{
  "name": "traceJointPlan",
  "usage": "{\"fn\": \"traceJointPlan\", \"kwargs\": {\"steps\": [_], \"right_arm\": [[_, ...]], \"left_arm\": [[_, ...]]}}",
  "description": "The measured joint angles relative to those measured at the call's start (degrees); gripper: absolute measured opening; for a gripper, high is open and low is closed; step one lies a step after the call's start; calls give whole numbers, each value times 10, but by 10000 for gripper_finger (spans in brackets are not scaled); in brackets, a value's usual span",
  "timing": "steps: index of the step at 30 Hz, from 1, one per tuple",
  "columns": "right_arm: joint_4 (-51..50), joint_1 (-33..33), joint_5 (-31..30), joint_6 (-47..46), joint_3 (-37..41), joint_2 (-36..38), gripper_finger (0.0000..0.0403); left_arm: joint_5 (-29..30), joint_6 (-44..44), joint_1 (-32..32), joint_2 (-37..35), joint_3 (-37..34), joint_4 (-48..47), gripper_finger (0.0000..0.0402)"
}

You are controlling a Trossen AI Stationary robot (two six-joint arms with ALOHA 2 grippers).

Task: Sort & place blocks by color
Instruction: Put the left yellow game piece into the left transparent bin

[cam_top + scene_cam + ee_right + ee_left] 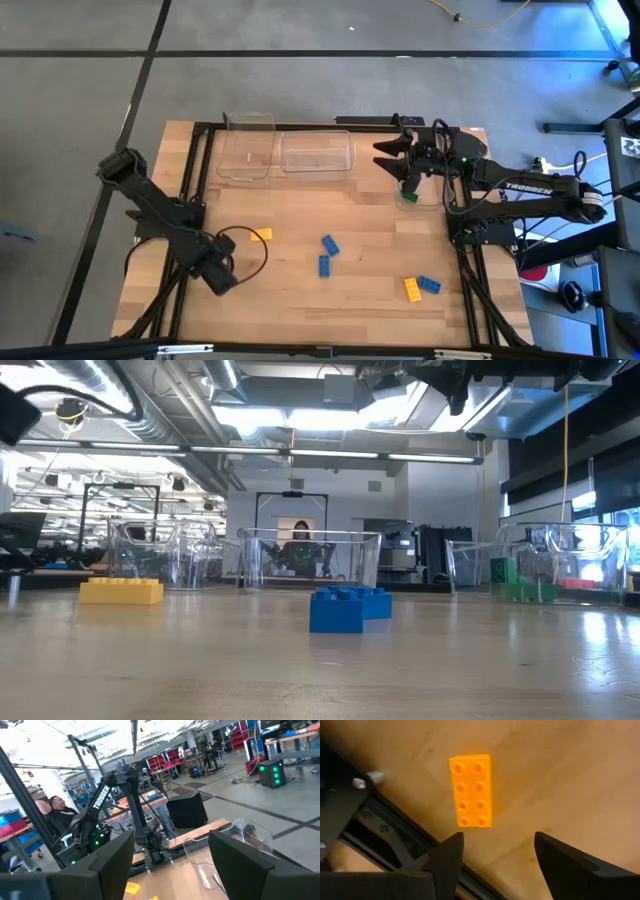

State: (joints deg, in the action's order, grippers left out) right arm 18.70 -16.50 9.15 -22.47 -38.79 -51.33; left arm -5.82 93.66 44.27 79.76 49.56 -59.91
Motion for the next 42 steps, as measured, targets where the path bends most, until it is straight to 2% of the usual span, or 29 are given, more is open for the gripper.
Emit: {"fn": "traceJointPlan", "kwargs": {"steps": [5, 9, 14, 20, 23, 28, 31, 33, 36, 42], "right_arm": [[-15, -11, 0, -13, 0, 0, 258], [-21, -16, 0, -13, 0, 0, 258], [-24, -18, -2, -23, 0, 0, 258], [-24, -18, -4, -28, 0, 0, 258], [-24, -18, -5, -28, 0, 0, 258], [-24, -18, -5, -30, 0, 0, 258], [-26, -18, -5, -28, 0, 0, 258], [-28, -17, -5, -29, 0, 0, 258], [-32, -17, -5, -30, 0, 0, 258], [-36, -17, -5, -31, 0, 0, 258]], "left_arm": [[7, -8, -14, 0, -39, 15, 234], [7, -13, -15, 0, -71, 73, 234], [6, 3, -15, -1, -98, 83, 234], [2, 18, -15, -4, -100, 76, 234], [29, 22, -15, -4, -88, 112, 234], [31, 23, -18, 6, -85, 186, 234], [53, 23, -24, 5, -62, 168, 234], [79, 37, -25, -6, -34, 121, 234], [83, 55, -25, -8, -14, 66, 234], [77, 135, -23, 17, -25, 70, 234]]}}
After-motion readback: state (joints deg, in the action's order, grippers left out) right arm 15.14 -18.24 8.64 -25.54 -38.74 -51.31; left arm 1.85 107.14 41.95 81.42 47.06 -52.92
